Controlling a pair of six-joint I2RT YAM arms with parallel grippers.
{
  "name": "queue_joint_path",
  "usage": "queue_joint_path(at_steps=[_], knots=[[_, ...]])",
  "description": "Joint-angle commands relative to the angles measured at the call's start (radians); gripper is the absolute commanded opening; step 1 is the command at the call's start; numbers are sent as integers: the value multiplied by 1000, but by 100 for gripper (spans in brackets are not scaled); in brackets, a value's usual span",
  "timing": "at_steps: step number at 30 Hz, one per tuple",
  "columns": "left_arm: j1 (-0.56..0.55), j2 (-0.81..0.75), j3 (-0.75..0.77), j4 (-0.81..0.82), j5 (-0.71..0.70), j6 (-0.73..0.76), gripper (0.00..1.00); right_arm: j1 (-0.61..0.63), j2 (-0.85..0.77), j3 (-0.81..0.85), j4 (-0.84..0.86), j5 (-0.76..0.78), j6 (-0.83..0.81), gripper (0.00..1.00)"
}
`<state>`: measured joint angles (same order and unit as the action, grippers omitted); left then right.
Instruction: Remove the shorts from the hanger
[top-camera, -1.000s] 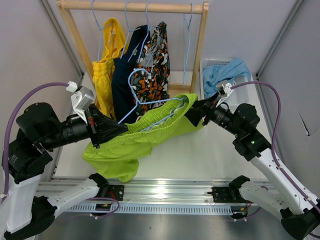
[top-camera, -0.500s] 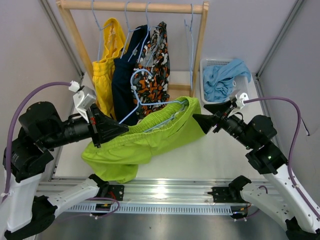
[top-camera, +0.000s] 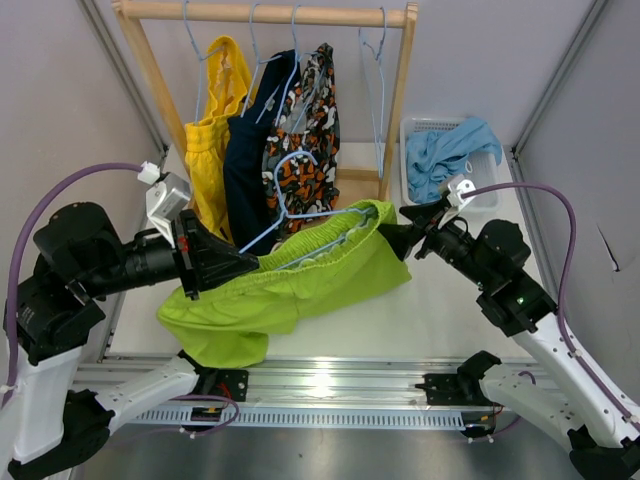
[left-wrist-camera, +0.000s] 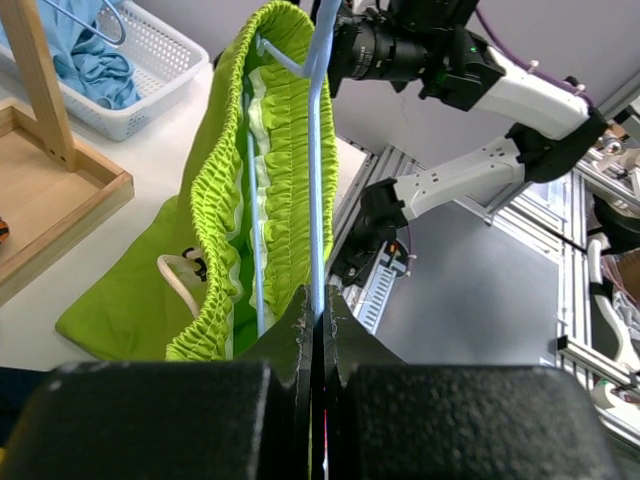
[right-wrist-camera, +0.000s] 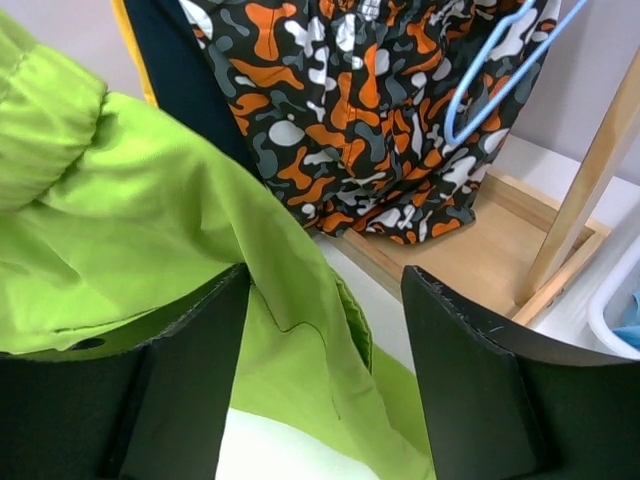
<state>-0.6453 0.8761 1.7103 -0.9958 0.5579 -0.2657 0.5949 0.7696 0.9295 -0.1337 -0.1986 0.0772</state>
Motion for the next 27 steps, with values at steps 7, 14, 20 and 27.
queue_joint_path(at_steps=[7, 14, 20, 27], knots=[[-10, 1, 32, 125, 54, -29, 0, 5, 34, -35, 189, -85, 9, 6], [-10, 3, 15, 88, -10, 0, 0, -24, 17, -34, 218, -58, 32, 0], [-10, -19, -8, 57, -58, 16, 0, -309, -7, -43, 210, -131, 151, 0], [-17, -29, 9, 48, -75, 16, 0, -532, 8, -78, 233, -217, 243, 0]])
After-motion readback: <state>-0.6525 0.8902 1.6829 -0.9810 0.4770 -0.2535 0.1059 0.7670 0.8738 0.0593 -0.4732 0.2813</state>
